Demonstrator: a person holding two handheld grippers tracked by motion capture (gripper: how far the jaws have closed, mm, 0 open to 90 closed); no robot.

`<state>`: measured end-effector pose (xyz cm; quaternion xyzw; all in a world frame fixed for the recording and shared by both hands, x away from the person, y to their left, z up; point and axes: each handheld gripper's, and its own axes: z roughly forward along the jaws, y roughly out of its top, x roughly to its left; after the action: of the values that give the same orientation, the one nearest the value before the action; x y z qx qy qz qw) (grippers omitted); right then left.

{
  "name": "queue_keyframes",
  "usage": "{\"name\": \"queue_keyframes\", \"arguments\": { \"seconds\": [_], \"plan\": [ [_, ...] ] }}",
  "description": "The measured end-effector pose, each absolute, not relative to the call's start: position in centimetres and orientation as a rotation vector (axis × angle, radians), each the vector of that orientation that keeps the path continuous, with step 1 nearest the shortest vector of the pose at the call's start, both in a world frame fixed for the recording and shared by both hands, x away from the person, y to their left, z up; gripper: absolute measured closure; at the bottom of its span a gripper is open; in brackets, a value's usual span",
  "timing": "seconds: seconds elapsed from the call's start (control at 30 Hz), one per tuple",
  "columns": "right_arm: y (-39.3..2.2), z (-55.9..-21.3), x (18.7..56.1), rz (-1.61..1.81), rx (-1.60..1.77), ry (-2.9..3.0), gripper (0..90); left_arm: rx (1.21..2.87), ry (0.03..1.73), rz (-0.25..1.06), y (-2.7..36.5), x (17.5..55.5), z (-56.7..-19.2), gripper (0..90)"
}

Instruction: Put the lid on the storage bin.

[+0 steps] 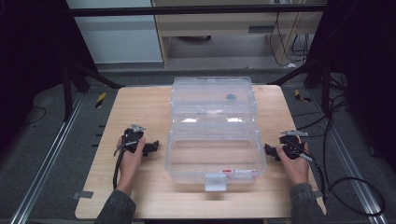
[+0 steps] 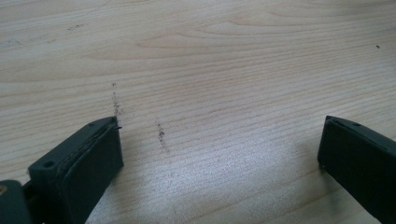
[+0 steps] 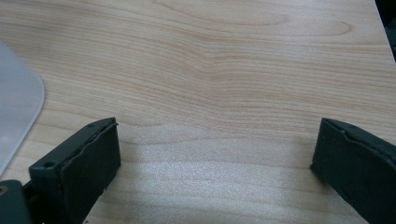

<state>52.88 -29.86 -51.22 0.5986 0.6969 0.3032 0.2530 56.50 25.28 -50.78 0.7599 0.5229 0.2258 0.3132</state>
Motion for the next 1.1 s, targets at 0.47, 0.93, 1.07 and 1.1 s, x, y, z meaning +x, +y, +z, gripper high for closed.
{"name": "queue_keyframes", "arguments": {
  "seconds": [0.47,0.93,1.07,1.1],
  "plan": [
    [-30.1,-50.4,51.8,0.815,1.537,1.907,12.8,2.036,1.253,0.645,25.5,54.8,-48.8,3.6],
    [-28.5,-43.7,44.7,0.562,1.204,2.035,14.4,2.106,0.957,0.561,25.8,49.3,-42.4,3.1],
    [-28.3,-39.5,44.8,0.571,1.098,2.1,20.8,2.08,0.806,0.517,25.1,47.9,-40.1,2.6],
    [-28.3,-39.5,44.8,0.571,1.098,2.1,22.8,2.08,0.789,0.51,24.9,47.8,-39.8,2.6]
  ]
}}
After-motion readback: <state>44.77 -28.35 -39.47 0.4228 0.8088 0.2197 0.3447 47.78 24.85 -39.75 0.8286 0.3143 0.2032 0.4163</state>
